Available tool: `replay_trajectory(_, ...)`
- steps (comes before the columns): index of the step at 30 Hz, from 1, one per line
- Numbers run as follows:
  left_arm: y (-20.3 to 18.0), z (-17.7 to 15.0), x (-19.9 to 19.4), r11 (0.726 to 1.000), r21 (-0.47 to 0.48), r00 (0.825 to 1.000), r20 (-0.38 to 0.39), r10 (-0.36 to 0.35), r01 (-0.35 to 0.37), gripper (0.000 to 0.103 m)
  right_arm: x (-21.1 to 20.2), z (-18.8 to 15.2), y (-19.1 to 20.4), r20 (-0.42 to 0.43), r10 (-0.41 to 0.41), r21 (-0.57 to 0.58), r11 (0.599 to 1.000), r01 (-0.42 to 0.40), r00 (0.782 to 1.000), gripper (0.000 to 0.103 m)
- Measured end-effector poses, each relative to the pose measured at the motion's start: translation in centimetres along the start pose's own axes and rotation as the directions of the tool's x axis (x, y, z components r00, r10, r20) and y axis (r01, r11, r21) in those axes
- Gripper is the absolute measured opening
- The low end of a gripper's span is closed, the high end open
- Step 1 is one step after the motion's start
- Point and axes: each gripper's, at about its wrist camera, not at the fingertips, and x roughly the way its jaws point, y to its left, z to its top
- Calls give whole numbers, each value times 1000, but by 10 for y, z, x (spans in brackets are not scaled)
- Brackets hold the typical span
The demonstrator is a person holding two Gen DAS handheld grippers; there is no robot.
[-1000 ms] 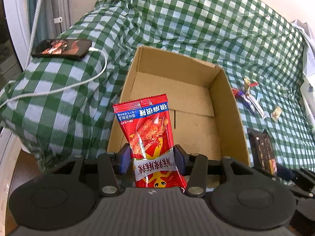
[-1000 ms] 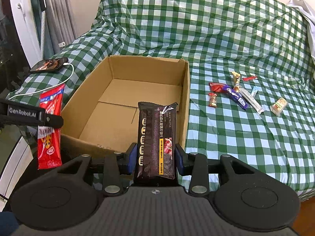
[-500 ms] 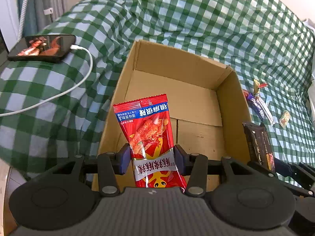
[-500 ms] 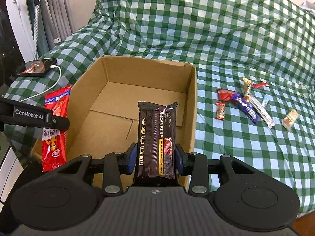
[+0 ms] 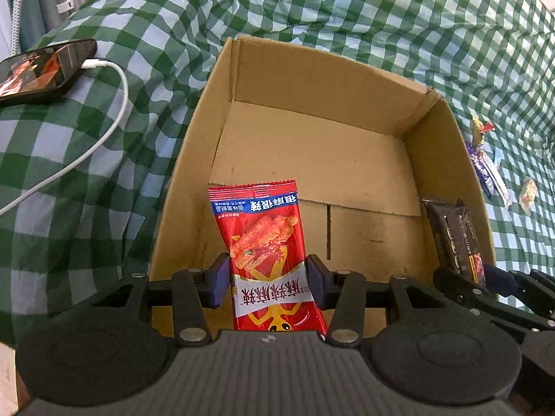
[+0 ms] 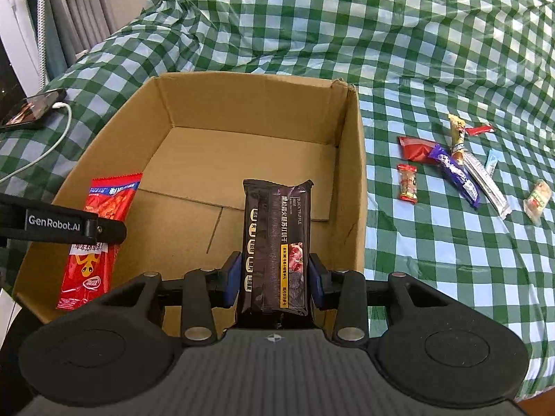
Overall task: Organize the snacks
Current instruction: 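Lower both snacks into the box and open both tools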
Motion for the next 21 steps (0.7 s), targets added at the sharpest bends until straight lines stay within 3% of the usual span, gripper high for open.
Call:
replay_trajectory(5, -3, 4, 15, 999, 28, 1000, -17, 20, -20, 52, 13, 4, -3, -11, -5, 0, 1000, 5, 1000, 41)
replay_trajectory(7, -6, 4, 17, 998, 59, 999, 0, 34, -34, 60, 17, 5, -4, -12, -5, 1, 1000, 5, 1000, 41)
replay_trajectory(8, -8, 4, 17, 996, 81, 999, 5, 47, -47, 82, 19, 6, -4, -15, -3, 4, 1000, 3, 1000, 41)
replay_trajectory(9, -9, 5, 16, 993, 96, 998, 15, 62, -63, 97, 21, 7, -5, -18, 8, 7, 1000, -7, 1000, 43)
replay_trajectory(10, -10, 5, 13, 993, 107, 999, 28, 39, -42, 101, 22, 9, -7, -15, 17, 15, 1000, -17, 1000, 54)
replay_trajectory(12, -13, 2, 6, 990, 120, 996, 62, 62, -69, 103, 21, 15, -9, -11, 0, 30, 1000, 0, 1000, 77)
replay_trajectory(13, -14, 0, 2, 987, 132, 994, 79, 76, -86, 103, 18, 17, -9, 1, -1, 34, 999, 1, 1000, 81)
replay_trajectory(16, -16, -15, -7, 979, 181, 994, 68, 83, -95, 103, 4, 17, -6, 17, 15, 32, 999, -16, 1000, 92)
replay_trajectory(21, -10, -57, -36, 983, 159, 995, 59, 83, -91, 103, -25, -8, 2, -3, -10, 1, 1000, 10, 1000, 94)
